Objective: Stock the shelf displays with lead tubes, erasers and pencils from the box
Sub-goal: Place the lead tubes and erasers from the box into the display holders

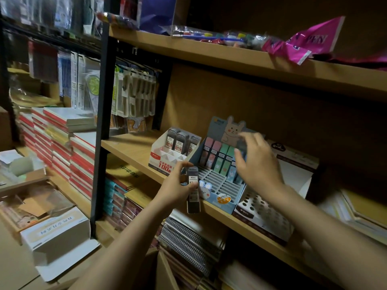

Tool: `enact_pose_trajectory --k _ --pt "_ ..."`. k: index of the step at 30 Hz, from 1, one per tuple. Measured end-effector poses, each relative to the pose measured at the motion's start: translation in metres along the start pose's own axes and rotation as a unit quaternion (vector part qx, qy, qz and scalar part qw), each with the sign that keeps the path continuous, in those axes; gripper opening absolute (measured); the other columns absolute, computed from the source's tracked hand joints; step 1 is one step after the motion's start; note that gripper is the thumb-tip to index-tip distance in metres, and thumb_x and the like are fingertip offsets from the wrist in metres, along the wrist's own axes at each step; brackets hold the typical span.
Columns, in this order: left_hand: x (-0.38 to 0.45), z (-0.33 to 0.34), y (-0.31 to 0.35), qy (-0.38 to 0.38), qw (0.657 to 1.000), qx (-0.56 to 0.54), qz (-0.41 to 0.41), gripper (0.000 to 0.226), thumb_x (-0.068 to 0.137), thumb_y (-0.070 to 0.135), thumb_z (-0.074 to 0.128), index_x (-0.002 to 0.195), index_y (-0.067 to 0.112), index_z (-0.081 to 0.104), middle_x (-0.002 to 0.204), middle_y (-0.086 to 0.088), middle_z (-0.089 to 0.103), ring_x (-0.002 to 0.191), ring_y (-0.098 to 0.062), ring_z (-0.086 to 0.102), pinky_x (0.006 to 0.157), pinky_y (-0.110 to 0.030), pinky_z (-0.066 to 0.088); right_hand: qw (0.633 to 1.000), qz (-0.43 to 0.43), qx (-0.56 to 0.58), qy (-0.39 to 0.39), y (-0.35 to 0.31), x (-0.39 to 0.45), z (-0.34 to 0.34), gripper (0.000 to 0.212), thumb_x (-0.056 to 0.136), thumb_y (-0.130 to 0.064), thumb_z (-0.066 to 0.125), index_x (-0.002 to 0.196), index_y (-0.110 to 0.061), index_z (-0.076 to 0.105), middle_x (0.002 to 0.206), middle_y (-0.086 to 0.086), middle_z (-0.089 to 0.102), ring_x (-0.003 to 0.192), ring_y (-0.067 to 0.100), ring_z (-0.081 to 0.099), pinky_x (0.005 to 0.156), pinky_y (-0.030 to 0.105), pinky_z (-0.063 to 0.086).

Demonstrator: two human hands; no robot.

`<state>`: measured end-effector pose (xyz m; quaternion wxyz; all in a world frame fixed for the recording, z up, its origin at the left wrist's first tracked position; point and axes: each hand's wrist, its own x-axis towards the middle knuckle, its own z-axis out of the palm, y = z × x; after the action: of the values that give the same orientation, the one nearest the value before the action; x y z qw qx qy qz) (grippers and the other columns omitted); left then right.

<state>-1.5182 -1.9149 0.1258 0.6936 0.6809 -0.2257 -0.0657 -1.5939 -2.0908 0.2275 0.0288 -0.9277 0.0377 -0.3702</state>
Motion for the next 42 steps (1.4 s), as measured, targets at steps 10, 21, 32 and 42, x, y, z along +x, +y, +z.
enact_pose_trajectory --k 10,21,32,42 --pt "-0.009 0.005 0.005 0.007 1.000 0.018 0.012 0.049 0.089 0.007 0.063 0.128 0.030 0.044 0.128 0.007 0.049 0.120 -0.014 0.049 0.068 -0.021 0.055 0.983 0.068 -0.075 -0.152 0.025 -0.120 0.012 0.054 0.098 -0.055 0.030 0.146 -0.029 0.031 0.149 -0.011 0.037 0.138 0.010 0.033 0.113 0.032 0.027" --pt "-0.018 0.011 0.019 0.014 0.997 -0.073 0.003 0.029 0.092 0.013 0.061 0.114 0.027 0.052 0.113 -0.005 0.066 0.100 -0.016 0.067 0.078 -0.033 0.058 0.994 0.026 0.012 -0.104 0.032 -0.118 -0.006 0.038 0.100 -0.042 0.038 0.133 -0.027 0.049 0.133 -0.012 0.050 0.123 0.008 0.047 0.099 0.026 0.041" --pt "-0.010 0.003 0.031 -0.033 0.993 -0.074 0.082 0.025 0.091 0.017 0.062 0.116 0.017 0.063 0.102 -0.005 0.073 0.098 -0.015 0.070 0.084 -0.033 0.058 0.966 0.021 0.214 -0.141 -0.042 0.014 0.007 0.019 0.086 -0.031 0.072 0.104 -0.030 0.067 0.089 -0.015 0.066 0.083 0.002 0.063 0.069 0.019 0.051" --pt "0.022 -0.034 -0.005 0.174 0.921 0.325 0.125 0.037 0.091 0.041 0.059 0.127 0.031 0.055 0.145 0.006 0.039 0.134 -0.015 0.035 0.109 -0.033 0.035 0.984 0.040 0.171 0.005 -0.049 0.105 0.028 0.015 0.089 -0.025 0.069 0.103 -0.021 0.068 0.095 -0.005 0.063 0.086 0.009 0.056 0.055 0.006 0.031"
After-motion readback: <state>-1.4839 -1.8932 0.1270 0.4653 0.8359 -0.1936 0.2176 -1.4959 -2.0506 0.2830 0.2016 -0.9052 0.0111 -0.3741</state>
